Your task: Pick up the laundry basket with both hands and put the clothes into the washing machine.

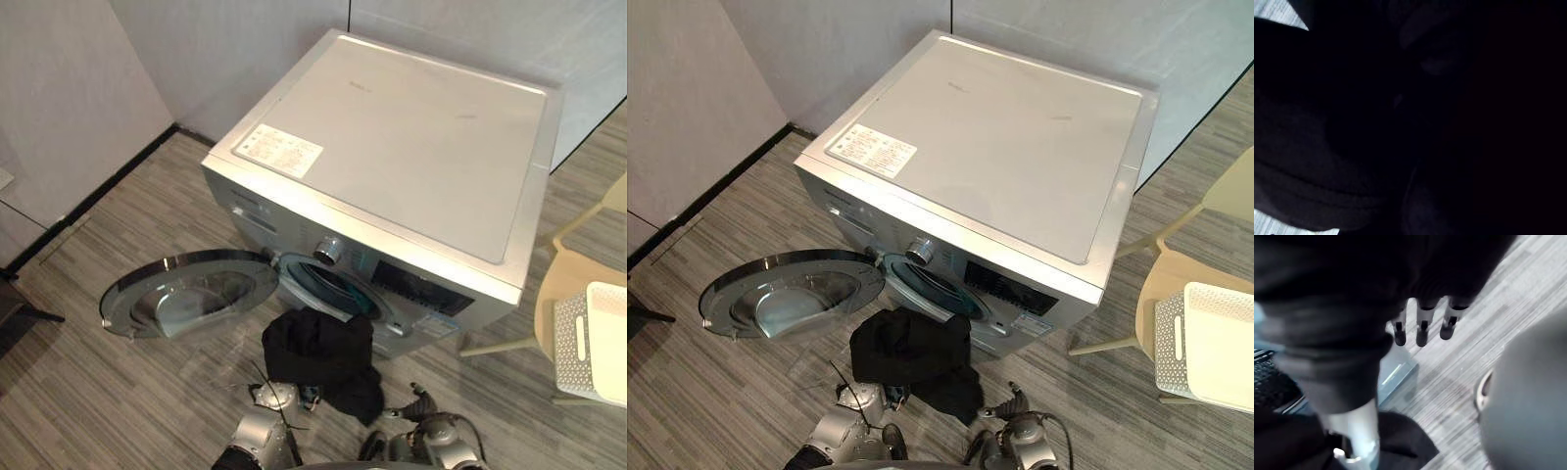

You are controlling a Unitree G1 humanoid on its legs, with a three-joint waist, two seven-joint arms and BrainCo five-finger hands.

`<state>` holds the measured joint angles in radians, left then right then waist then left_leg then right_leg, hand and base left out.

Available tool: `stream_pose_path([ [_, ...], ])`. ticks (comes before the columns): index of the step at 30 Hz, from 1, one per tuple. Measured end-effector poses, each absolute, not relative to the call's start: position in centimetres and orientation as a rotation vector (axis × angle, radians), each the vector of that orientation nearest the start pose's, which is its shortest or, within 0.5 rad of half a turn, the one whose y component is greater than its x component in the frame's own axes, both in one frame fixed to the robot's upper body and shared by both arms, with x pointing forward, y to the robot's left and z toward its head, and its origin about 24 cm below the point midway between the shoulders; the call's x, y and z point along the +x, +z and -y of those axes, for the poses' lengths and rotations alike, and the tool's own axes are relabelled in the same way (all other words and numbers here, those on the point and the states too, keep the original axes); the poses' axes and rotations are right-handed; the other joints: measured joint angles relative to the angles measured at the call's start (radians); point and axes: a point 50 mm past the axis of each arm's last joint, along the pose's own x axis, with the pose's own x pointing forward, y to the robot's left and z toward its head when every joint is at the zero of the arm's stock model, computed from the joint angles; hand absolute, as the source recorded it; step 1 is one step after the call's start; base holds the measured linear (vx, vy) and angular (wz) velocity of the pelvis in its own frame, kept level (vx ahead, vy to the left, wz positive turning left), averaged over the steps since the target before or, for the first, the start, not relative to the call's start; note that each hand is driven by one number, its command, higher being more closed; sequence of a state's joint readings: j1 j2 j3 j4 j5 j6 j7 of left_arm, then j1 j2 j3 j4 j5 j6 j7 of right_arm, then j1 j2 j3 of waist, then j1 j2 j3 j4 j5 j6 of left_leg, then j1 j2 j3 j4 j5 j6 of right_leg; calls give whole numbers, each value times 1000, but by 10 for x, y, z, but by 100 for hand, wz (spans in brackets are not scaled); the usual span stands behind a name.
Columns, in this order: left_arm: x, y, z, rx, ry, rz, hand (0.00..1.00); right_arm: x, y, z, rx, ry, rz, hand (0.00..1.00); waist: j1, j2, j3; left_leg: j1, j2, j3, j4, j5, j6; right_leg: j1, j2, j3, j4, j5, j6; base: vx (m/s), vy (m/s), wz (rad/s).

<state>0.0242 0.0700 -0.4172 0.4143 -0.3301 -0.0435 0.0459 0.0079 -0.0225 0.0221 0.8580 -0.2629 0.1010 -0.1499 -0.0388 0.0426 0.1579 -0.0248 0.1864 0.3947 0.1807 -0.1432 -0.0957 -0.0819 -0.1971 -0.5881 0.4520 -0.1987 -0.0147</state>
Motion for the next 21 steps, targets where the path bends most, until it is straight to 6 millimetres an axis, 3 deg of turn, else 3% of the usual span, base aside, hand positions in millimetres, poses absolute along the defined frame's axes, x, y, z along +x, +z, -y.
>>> stream_pose_path([
  [1, 209, -59, -87, -168, -236, -465, 100, 159, -135, 159, -337, -20, -915, 0, -3, 5, 4, 9, 10, 11, 5, 1, 3, -76, -30, 23, 128, -3, -1, -51, 43, -32],
  [2, 213, -58, -96, -173, -195, -455, 100, 162, -133, 153, -334, 0, -893, 0, -1, 3, 5, 1, 12, 24, 16, 0, 4, -122, -28, 58, 84, -13, 29, -56, 17, -29],
  [3, 216, -57, -100, -171, -173, -449, 100, 163, -132, 148, -332, 13, -885, 0, -2, -28, -2, -3, 1, 30, 23, 0, 3, -130, -34, 64, 37, 42, 20, -46, -49, -15],
  [4, 220, -58, -103, -161, -151, -451, 100, 163, -132, 144, -345, 42, -877, 0, -3, -42, 5, -8, -12, 35, 33, -5, 5, -132, -53, 61, 18, 50, 13, -25, -75, -9],
  [9, 225, -55, -100, -200, -93, -441, 100, 169, -127, 150, -385, 46, -844, 0, -5, -10, 34, -26, 12, 80, 76, -27, 2, -149, -28, 74, -20, 43, 19, -59, -54, -31],
  [14, 228, -58, -117, -303, 72, -461, 100, 177, -120, 152, -405, 56, -792, 0, -7, 8, 72, -81, 111, 145, 280, -117, 6, -199, 29, 140, 4, 13, -3, -93, -42, -54],
  [16, 231, -57, -125, -338, 135, -454, 100, 183, -116, 152, -391, 43, -771, 0, -13, 10, 98, -130, 135, 102, 379, -110, 19, -207, 38, 156, 11, 4, -2, -118, -63, -24],
  [17, 234, -55, -130, -369, 176, -445, 100, 189, -112, 152, -377, 22, -742, 0, -33, 1, 132, -211, 154, 27, 486, -81, 46, -209, 39, 158, 7, 1, -15, -124, -61, 4],
  [18, 236, -54, -130, -378, 186, -442, 100, 190, -111, 153, -373, 12, -733, 0, -33, -6, 142, -237, 154, 5, 505, -82, 54, -215, 37, 163, 7, 2, -18, -146, -39, 1],
  [21, 247, -45, -141, -428, 262, -394, 100, 203, -104, 153, -372, -21, -693, 0, -30, -42, 201, -267, 113, -54, 366, -81, 48, -273, 19, 210, 28, 12, -31, -97, 34, -35],
])
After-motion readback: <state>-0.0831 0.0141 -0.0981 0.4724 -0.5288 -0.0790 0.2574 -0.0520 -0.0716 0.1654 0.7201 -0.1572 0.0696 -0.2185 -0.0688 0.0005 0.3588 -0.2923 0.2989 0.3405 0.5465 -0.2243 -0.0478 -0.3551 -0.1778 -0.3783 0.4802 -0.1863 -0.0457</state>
